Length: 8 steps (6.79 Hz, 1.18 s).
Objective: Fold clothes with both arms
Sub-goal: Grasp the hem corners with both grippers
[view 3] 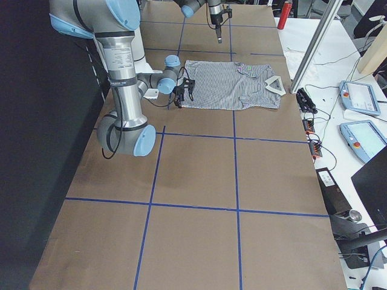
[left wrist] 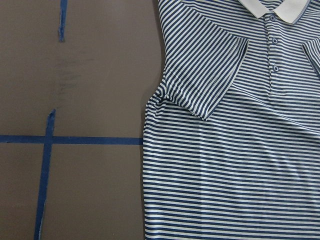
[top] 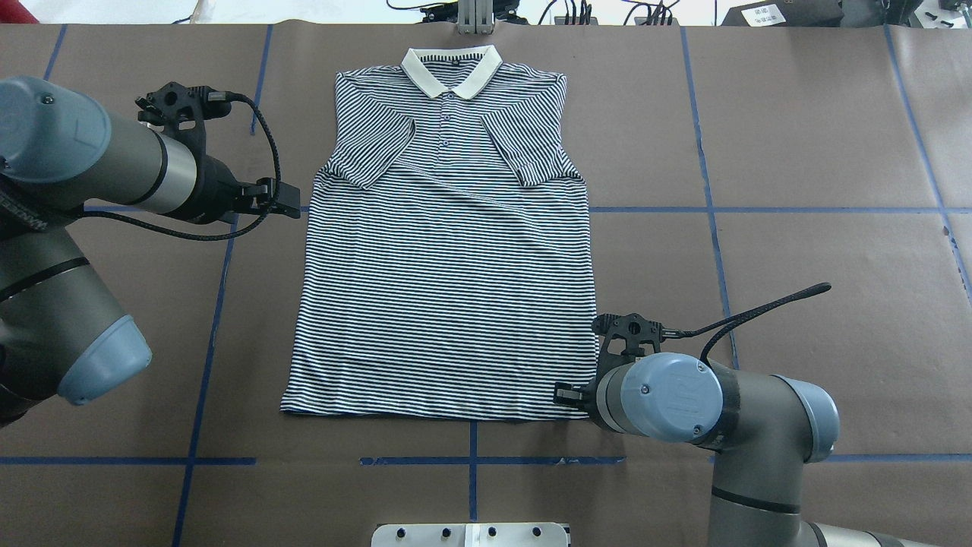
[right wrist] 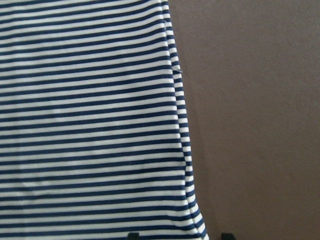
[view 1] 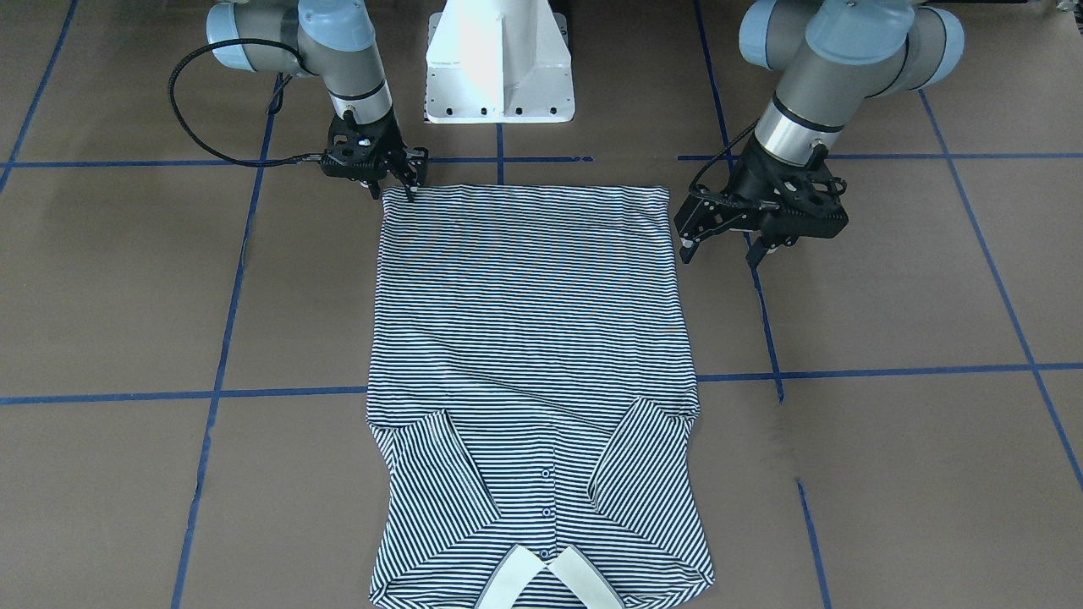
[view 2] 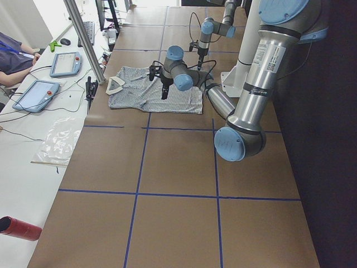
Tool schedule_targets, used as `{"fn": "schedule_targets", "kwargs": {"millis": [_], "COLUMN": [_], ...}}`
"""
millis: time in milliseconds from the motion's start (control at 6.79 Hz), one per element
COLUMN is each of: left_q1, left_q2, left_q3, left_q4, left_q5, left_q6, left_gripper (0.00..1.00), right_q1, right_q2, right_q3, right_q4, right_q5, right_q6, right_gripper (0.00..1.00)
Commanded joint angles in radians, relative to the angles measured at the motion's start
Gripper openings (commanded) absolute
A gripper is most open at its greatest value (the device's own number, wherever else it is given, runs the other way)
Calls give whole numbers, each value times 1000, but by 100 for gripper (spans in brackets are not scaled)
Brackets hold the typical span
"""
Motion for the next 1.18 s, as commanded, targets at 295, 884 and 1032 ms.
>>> {"fn": "schedule_targets", "kwargs": {"millis": [295, 884, 1032], "left_q1": [2, 136, 256], "left_q2": [0, 61, 119], "left_q3": [-4, -54, -114], "left_q4": [0, 0, 16], "left_q5": [-1, -11, 103], "left_q6": [0, -406, -508], "left_gripper": [100, 100, 99], "right_q1": [6, 27, 29], "right_q2": [10, 9, 9], "right_q3": [-7, 53, 58], "right_q4": [0, 0, 3], "right_q5": [10, 13, 11], "right_q6": [-3, 10, 11], "right_gripper": [0, 0, 0]}}
